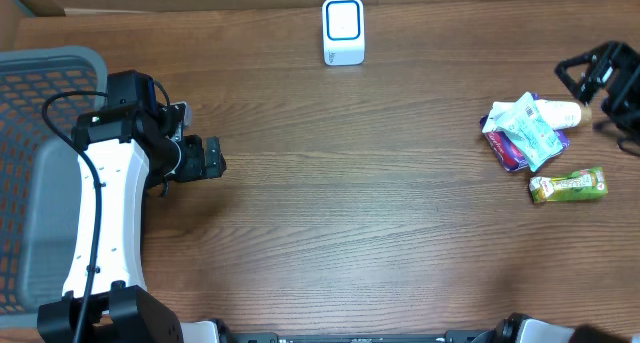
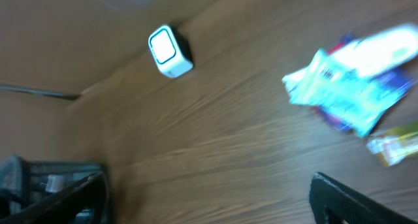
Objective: Scan the item barcode
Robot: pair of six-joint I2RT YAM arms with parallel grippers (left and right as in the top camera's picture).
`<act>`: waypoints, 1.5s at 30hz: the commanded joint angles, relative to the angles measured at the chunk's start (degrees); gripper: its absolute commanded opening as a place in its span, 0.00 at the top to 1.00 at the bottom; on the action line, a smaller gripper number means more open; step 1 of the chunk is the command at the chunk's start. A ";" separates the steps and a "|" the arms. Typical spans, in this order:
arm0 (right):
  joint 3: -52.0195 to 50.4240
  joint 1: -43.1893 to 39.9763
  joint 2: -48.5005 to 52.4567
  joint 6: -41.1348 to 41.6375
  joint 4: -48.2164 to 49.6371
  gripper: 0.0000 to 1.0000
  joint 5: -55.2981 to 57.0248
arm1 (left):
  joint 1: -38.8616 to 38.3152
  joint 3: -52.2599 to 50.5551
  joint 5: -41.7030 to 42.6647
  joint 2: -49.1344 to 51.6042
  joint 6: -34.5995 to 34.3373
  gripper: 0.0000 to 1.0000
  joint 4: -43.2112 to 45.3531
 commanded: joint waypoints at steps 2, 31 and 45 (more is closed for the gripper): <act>1.46 -0.04 -11.61 -1.81 0.13 0.00 10.45 | -0.09 0.37 0.37 0.33 0.90 0.00 0.02; -24.33 2.75 -35.17 -8.94 22.12 0.00 17.51 | -0.09 0.37 0.37 0.33 0.90 0.00 0.02; -86.58 15.56 -62.12 -9.14 82.31 0.00 21.49 | -0.09 0.37 0.37 0.33 0.90 0.01 0.04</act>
